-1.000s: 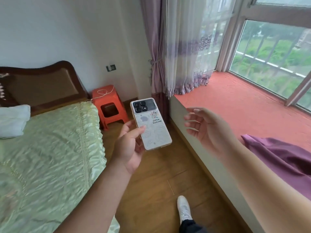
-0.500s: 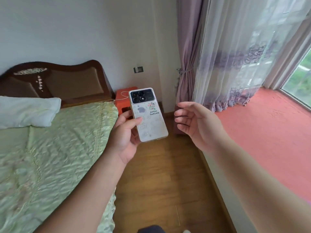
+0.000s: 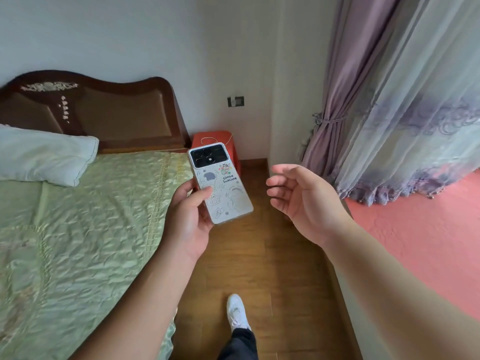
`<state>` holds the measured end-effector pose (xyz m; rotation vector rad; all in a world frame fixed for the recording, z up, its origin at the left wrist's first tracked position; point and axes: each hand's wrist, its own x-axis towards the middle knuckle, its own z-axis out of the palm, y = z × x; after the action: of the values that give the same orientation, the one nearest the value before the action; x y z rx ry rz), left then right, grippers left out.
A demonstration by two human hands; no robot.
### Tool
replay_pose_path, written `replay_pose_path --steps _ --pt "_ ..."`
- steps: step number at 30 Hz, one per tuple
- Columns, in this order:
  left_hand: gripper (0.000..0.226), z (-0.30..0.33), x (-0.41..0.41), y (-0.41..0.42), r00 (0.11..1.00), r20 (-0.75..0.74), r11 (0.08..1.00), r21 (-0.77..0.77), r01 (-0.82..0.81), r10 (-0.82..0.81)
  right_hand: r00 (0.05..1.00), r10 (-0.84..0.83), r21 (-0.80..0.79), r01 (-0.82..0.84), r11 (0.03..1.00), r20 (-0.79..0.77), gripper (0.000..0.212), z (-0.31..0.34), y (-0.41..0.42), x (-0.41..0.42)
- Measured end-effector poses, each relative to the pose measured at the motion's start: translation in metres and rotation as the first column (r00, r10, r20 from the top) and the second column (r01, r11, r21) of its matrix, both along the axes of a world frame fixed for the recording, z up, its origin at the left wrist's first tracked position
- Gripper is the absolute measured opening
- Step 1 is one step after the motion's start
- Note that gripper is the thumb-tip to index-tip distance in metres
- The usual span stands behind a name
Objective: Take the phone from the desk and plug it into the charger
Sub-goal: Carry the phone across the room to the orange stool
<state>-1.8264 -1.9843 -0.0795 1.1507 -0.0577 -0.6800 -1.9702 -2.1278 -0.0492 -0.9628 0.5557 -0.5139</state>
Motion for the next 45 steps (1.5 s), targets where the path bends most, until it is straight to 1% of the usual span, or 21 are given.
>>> replay_pose_path --steps 6,10,14,16,19,21,24,28,31,34,36,39,42,45 --pt "0.031 -0.012 0.119 -0.047 0.998 -0.064 1.000 -0.003 0.009 -0.009 0.997 0.008 -0.011 -0.009 1.000 -0.083 0.019 -0.009 -0.052 0.124" --pt "0.032 -0.018 0.192 -0.066 0.995 -0.101 1.000 -0.006 -0.013 0.012 0.997 0.020 -0.012 -0.021 1.000 -0.076 0.021 -0.015 -0.076 0.194" --pt "0.036 -0.019 0.246 -0.080 0.987 -0.152 0.998 -0.025 -0.060 0.055 0.991 0.043 -0.042 -0.049 0.998 -0.123 0.022 -0.018 -0.093 0.246" --pt "0.035 -0.018 0.270 -0.086 0.985 -0.163 0.996 -0.051 -0.069 0.060 0.987 0.064 -0.073 -0.075 0.995 -0.145 0.023 -0.017 -0.102 0.270" --pt "0.032 -0.015 0.304 -0.097 0.987 -0.152 0.993 -0.087 -0.075 0.061 0.988 0.085 -0.091 -0.097 0.991 -0.128 0.020 -0.015 -0.117 0.305" --pt "0.036 -0.014 0.325 -0.107 0.988 -0.143 0.993 -0.091 -0.077 0.064 0.988 0.098 -0.088 -0.109 0.990 -0.122 0.020 -0.018 -0.128 0.327" --pt "0.041 -0.017 0.353 -0.121 0.987 -0.142 0.995 -0.058 -0.087 0.078 0.984 0.127 -0.064 -0.135 0.989 -0.123 0.022 -0.027 -0.146 0.357" --pt "0.042 -0.028 0.394 -0.147 0.984 -0.143 0.994 -0.009 -0.111 0.109 0.975 0.171 -0.031 -0.177 0.984 -0.139 0.024 -0.042 -0.180 0.402" --pt "0.043 -0.037 0.427 -0.174 0.979 -0.151 0.991 0.023 -0.136 0.137 0.969 0.203 -0.021 -0.207 0.978 -0.140 0.022 -0.053 -0.213 0.441" --pt "0.045 -0.043 0.460 -0.207 0.980 -0.128 0.987 0.053 -0.149 0.155 0.962 0.234 -0.009 -0.238 0.971 -0.137 0.021 -0.061 -0.252 0.482" --pt "0.042 -0.044 0.482 -0.230 0.975 -0.122 0.981 0.070 -0.179 0.186 0.955 0.258 0.016 -0.259 0.966 -0.149 0.021 -0.064 -0.277 0.509" --pt "0.027 -0.046 0.515 -0.263 0.967 -0.133 0.975 0.090 -0.205 0.216 0.935 0.315 0.049 -0.311 0.949 -0.162 0.020 -0.068 -0.312 0.547" --pt "0.028 -0.051 0.546 -0.291 0.955 -0.142 0.964 0.095 -0.249 0.261 0.915 0.361 0.080 -0.352 0.933 -0.180 0.022 -0.076 -0.340 0.585" --pt "0.031 -0.054 0.570 -0.305 0.930 -0.163 0.942 0.124 -0.311 0.329 0.893 0.399 0.127 -0.379 0.916 -0.209 0.018 -0.080 -0.350 0.615"
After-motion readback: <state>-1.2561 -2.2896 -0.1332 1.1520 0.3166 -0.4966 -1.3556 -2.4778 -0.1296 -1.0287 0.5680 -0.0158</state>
